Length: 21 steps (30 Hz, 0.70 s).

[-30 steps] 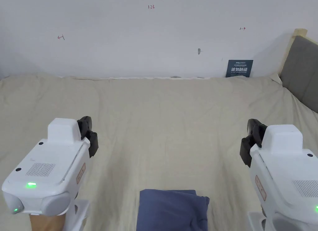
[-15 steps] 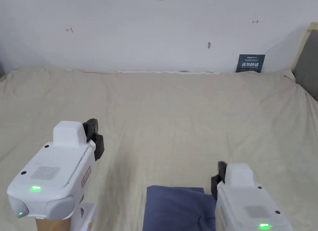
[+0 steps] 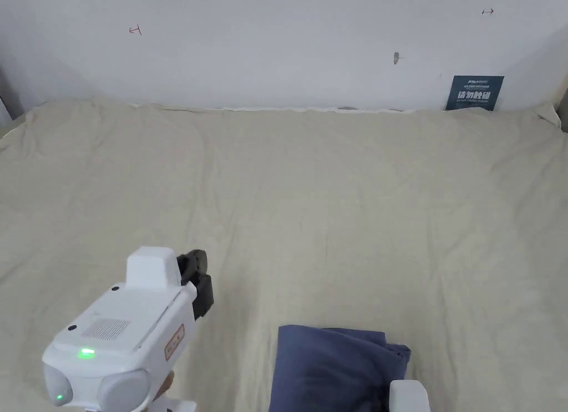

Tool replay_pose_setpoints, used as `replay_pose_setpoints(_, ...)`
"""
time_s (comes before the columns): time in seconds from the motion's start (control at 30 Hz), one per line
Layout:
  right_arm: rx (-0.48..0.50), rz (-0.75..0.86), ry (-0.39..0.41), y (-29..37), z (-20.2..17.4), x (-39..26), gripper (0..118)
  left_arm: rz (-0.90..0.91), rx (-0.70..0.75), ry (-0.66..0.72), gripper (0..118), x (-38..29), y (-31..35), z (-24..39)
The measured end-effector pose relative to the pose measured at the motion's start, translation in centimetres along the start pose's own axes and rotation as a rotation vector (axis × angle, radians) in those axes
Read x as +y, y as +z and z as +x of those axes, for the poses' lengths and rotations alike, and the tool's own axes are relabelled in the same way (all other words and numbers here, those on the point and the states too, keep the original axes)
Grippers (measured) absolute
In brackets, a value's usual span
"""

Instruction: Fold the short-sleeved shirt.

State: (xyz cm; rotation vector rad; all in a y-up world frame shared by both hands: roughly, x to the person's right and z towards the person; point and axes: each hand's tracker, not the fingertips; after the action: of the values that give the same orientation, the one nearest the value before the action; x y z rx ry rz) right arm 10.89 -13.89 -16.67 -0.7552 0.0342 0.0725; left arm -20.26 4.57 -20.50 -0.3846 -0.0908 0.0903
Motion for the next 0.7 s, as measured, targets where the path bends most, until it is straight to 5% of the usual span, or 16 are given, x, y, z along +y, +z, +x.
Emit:
replay_pose_setpoints(0.1, 0.005, -0.005, -0.005, -0.1, 0.2, 0.0, 1, -0.193, -0.082, 0.106, 17, -1.9, -2.2, -0.2)
replay_pose_setpoints(0.27, 0.017, 0.008, -0.017, 0.1, 0.4, -0.2, 1, -0.469, -0.229, 0.306, 113, -5.9, -6.1, -0.5)
replay_pose_setpoints(0.3, 0.018, 0.008, -0.015, 0.1, 0.4, -0.2, 1, -0.518, -0.256, 0.325, 118, -6.3, -6.4, 0.3)
replay_pose_setpoints(0.5, 0.032, 0.009, -0.025, 0.2, 0.7, -0.3, 1, -0.706, -0.301, 0.397, 117, -10.1, -10.4, 0.8)
replay_pose_setpoints(0.57, 0.038, 0.009, -0.024, 0.2, 0.8, -0.3, 1, -0.751, -0.317, 0.4, 100, -11.3, -12.1, 0.3)
replay_pose_setpoints(0.63, 0.044, 0.009, -0.023, 0.2, 0.9, -0.3, 1, -0.765, -0.335, 0.418, 62, -12.0, -12.9, 0.4)
replay_pose_setpoints(0.7, 0.049, 0.01, -0.017, 0.2, 1.0, -0.3, 1, -0.783, -0.363, 0.41, 44, -12.4, -12.6, 1.7)
